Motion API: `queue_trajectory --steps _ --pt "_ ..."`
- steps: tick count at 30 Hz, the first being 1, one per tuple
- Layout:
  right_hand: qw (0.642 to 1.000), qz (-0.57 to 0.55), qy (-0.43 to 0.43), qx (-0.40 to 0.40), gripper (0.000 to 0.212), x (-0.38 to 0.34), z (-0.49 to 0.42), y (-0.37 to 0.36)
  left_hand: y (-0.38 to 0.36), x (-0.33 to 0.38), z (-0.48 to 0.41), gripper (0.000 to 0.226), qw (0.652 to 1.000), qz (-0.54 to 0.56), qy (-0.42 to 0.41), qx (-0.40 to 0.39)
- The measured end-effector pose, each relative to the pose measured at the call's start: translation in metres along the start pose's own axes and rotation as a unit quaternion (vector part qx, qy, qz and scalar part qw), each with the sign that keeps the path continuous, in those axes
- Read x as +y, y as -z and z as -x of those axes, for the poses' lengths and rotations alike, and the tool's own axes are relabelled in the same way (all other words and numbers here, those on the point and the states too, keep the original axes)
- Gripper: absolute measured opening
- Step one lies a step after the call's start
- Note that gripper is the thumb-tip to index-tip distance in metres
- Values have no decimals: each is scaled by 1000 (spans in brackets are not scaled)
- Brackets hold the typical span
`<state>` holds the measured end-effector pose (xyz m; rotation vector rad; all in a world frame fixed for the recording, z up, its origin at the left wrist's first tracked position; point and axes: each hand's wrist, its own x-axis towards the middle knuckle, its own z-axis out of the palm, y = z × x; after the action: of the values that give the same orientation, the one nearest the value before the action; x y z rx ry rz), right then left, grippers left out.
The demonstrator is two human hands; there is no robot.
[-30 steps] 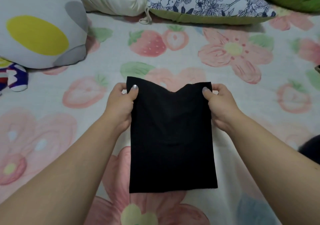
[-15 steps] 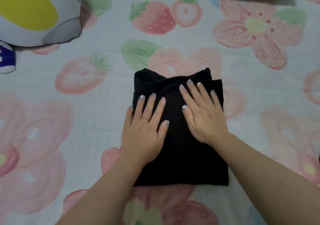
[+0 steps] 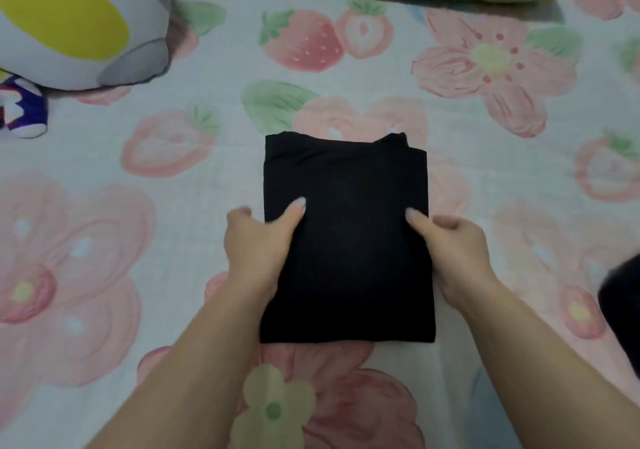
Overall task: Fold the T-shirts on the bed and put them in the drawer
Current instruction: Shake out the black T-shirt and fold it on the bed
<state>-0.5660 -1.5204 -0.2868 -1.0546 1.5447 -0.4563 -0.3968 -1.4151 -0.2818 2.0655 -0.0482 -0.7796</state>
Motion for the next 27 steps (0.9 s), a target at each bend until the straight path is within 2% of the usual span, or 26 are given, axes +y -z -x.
queue_trajectory --steps 1,3,5,7,9,11,14,17,19,22,24,27 --pt "997 -44 -38 -44 49 -12 -8 -6 -5 12 -12 76 997 63 35 -41" --pt "988 -51 -67 -127 41 -31 -15 -19 -13 32 -28 55 975 134 90 -152" --pt "982 -27 -43 -180 37 -40 -13 -25 -13 39 -27 44 952 156 105 -243" --pt "981 -12 16 -191 30 -40 4 -18 1 32 -15 40 937 192 80 -280" --pt "980 -10 69 -189 21 -32 41 -3 30 13 17 40 933 240 60 -262" --pt "974 -22 84 -210 21 -27 88 10 62 -2 57 37 935 251 40 -245" --pt "971 -10 61 -229 20 -17 157 12 108 -19 109 29 959 215 48 -179" --pt "974 0 31 -224 22 -16 206 2 152 -26 142 29 963 229 59 -130" --pt "974 16 20 -224 27 -14 235 -4 182 -27 161 31 960 238 61 -133" --pt "977 34 13 -211 28 -19 277 -9 227 -18 186 53 959 214 54 -175" --pt "976 53 15 -213 35 -30 303 -13 257 -9 198 58 960 201 47 -189" --pt "971 66 23 -228 36 -58 334 -37 296 4 202 55 966 207 28 -154"
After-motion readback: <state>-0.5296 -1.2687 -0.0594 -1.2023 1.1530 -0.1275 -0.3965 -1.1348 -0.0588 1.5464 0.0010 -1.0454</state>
